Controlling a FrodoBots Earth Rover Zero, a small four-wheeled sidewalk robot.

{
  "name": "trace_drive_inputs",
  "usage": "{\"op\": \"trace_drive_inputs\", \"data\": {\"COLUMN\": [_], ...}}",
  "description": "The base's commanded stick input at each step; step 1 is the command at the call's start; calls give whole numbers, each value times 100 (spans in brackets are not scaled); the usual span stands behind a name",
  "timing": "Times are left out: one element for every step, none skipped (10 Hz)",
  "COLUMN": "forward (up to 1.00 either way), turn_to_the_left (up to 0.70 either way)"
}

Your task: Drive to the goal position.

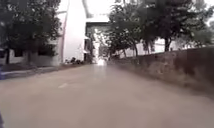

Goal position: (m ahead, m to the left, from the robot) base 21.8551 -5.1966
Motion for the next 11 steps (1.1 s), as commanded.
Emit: {"op": "trace_drive_inputs", "data": {"forward": [100, 100, 100, 100, 100, 100, 100, 100, 100, 100, 100], "turn_to_the_left": [0, 0, 0, 0, 0, 0, 0, 0, 0, 0, 0]}}
